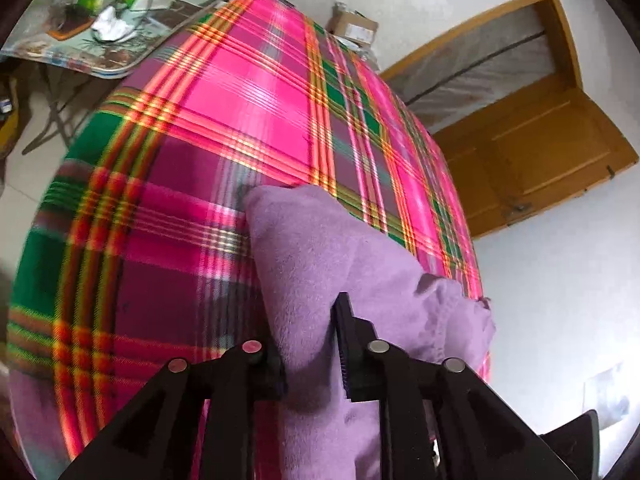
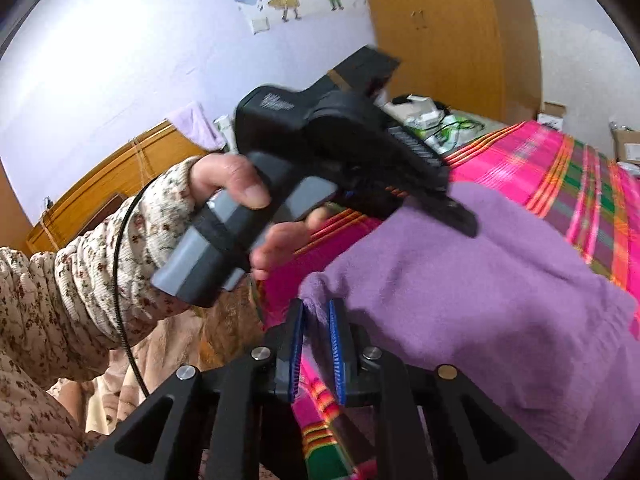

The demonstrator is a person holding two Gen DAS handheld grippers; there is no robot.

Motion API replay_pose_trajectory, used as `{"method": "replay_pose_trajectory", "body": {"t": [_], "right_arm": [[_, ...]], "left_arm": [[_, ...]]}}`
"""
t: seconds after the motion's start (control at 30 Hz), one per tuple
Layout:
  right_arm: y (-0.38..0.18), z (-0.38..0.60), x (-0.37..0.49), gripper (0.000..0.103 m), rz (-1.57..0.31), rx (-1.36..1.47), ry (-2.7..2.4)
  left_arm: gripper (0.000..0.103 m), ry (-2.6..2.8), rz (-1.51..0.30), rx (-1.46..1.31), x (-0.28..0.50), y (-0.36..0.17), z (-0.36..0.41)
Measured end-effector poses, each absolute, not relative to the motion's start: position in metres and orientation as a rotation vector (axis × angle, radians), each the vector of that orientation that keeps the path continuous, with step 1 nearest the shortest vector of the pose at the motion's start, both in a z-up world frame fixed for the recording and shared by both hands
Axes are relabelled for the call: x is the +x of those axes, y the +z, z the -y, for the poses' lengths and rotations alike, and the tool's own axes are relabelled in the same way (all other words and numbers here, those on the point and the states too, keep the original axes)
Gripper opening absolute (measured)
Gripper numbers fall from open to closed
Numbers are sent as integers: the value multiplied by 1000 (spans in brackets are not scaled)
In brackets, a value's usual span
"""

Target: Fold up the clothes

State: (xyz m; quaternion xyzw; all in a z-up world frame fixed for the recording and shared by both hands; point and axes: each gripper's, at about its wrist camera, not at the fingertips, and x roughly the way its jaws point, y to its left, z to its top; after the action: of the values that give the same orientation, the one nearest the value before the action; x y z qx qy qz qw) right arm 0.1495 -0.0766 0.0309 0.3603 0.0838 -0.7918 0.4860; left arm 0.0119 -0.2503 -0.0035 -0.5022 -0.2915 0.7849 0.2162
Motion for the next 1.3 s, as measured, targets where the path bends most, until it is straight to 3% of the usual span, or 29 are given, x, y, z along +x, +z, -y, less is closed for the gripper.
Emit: {"method": "replay_pose_trajectory", "body": {"t": [0.23, 0.4, 0.77, 1.3], "right_arm": [[42, 33, 142, 25, -115, 863, -2050], [42, -19, 136, 25, -53, 890, -2201], [1, -152, 120, 25, 7, 1145, -2600], [1, -323, 140, 25, 238, 1270, -3016]], "left_arm": [[28, 2288, 899, -1429, 20, 4, 263], [28, 2373, 927, -1394, 33, 18, 266], [28, 2556, 636, -1256, 63, 55, 197], [28, 2112, 360, -1395, 11, 8, 7]]}}
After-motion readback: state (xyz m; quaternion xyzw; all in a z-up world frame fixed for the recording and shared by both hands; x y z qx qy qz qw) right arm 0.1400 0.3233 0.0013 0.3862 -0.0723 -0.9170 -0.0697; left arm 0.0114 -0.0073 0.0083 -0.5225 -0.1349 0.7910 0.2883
